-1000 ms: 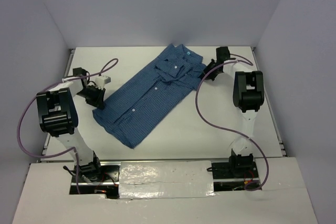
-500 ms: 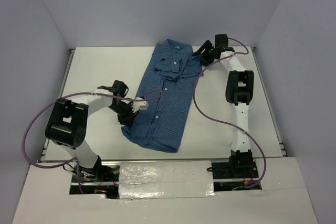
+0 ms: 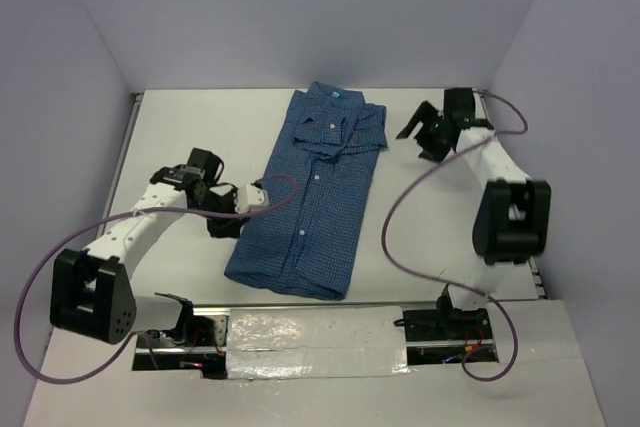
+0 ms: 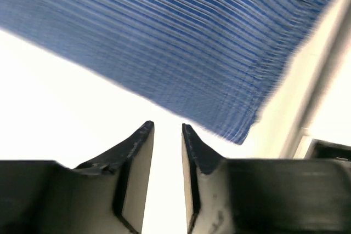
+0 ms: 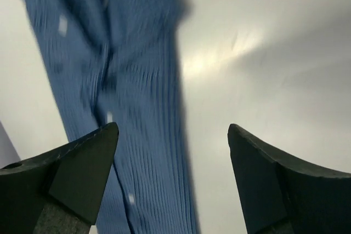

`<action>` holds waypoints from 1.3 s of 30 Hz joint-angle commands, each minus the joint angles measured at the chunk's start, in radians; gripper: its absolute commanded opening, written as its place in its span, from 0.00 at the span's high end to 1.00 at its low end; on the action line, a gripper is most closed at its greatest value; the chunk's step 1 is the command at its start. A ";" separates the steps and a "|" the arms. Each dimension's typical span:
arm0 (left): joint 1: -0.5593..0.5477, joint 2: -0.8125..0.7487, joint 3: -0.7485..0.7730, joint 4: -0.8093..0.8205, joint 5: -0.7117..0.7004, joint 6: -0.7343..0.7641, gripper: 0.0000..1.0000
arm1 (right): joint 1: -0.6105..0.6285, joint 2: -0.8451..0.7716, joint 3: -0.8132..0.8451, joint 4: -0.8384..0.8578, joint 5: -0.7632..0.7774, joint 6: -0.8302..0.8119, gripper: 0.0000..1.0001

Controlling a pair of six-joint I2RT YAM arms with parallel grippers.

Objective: Fold and stack the long sleeve shirts
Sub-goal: Fold the shirt

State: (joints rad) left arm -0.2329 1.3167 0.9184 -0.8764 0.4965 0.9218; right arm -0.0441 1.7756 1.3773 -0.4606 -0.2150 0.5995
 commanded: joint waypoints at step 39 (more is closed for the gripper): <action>-0.413 -0.192 -0.240 0.155 0.119 0.675 0.37 | 0.460 -1.039 -1.018 -0.128 0.028 0.158 0.63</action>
State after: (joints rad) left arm -0.5667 1.1316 0.6827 -0.7528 0.6331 1.5742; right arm 0.4374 0.7692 0.3229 -0.4511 -0.1963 0.8825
